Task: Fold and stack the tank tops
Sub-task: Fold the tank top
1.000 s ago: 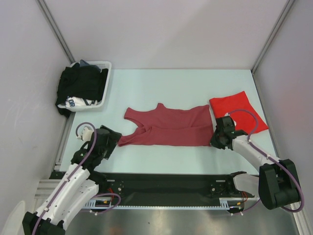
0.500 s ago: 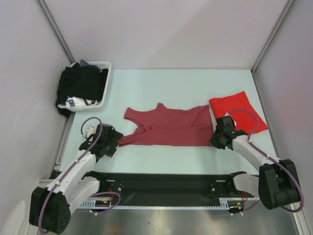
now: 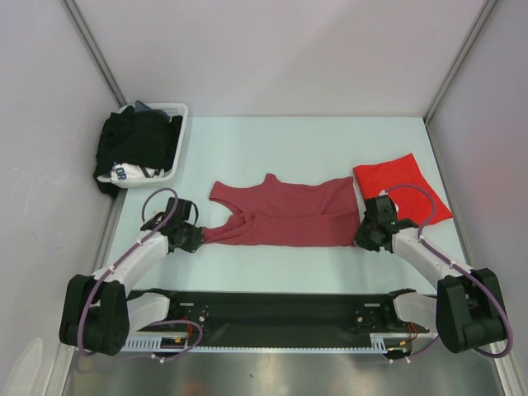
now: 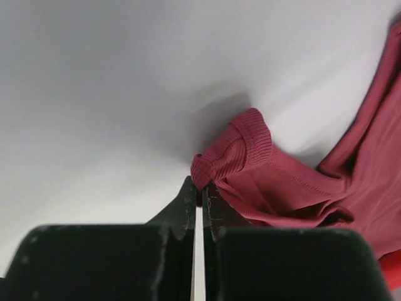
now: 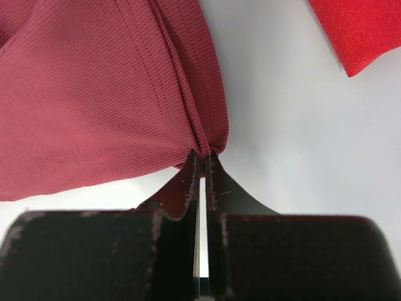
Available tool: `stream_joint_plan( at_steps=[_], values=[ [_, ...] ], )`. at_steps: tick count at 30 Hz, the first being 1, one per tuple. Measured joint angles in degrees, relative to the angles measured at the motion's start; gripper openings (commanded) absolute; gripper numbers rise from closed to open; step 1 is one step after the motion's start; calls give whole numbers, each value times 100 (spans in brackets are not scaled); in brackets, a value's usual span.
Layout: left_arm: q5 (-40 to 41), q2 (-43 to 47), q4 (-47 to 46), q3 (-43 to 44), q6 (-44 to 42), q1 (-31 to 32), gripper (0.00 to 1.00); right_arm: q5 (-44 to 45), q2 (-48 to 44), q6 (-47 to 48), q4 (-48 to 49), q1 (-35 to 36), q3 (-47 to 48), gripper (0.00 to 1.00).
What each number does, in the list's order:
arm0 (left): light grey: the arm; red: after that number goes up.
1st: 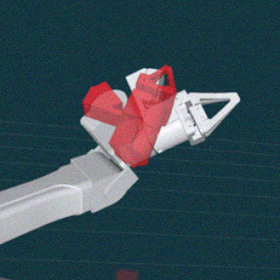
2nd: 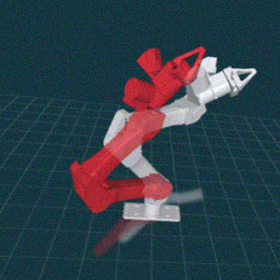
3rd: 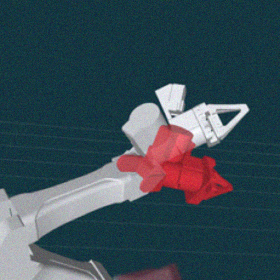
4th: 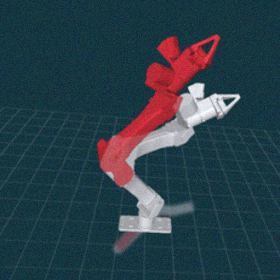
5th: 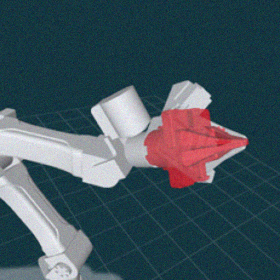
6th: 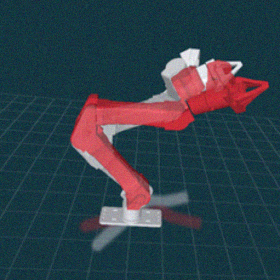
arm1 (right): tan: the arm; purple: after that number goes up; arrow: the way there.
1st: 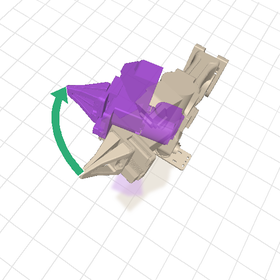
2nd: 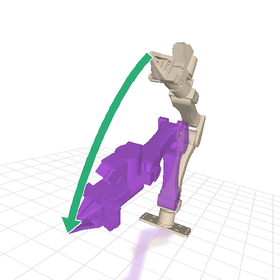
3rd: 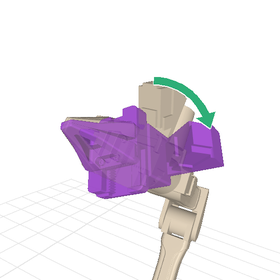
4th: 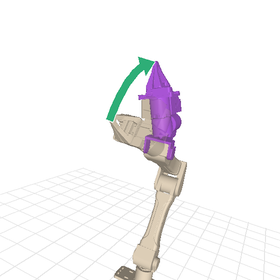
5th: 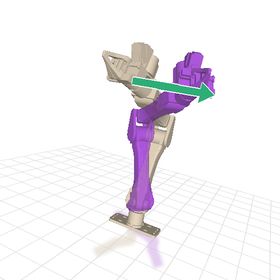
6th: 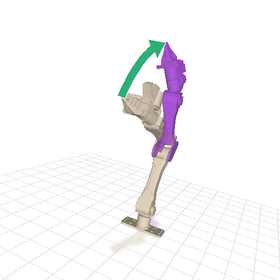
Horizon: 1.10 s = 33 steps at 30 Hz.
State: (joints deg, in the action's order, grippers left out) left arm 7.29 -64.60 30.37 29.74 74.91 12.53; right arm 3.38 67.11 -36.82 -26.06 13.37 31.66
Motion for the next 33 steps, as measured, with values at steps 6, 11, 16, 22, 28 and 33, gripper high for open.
stream_joint_plan(
  at_steps=[6,11,16,22,28,33],
  values=[
    [-173,-391,417,675,-146,-400,0,-24,0,0,2,0,2,0],
    [-179,-920,896,1394,-131,-437,0,-46,9,0,31,0,2,0],
    [-262,-1604,1274,1906,-107,-492,0,-48,101,0,76,0,2,0],
    [-330,-2667,2205,2765,-190,-866,0,-76,122,-26,79,0,0,0],
    [-341,-3418,2774,3005,-426,-1132,0,-142,-118,-175,-92,111,-90,0],
    [-380,-3434,2933,2798,-566,-1316,0,-105,-264,-367,-407,507,-90,0]
  ],
)
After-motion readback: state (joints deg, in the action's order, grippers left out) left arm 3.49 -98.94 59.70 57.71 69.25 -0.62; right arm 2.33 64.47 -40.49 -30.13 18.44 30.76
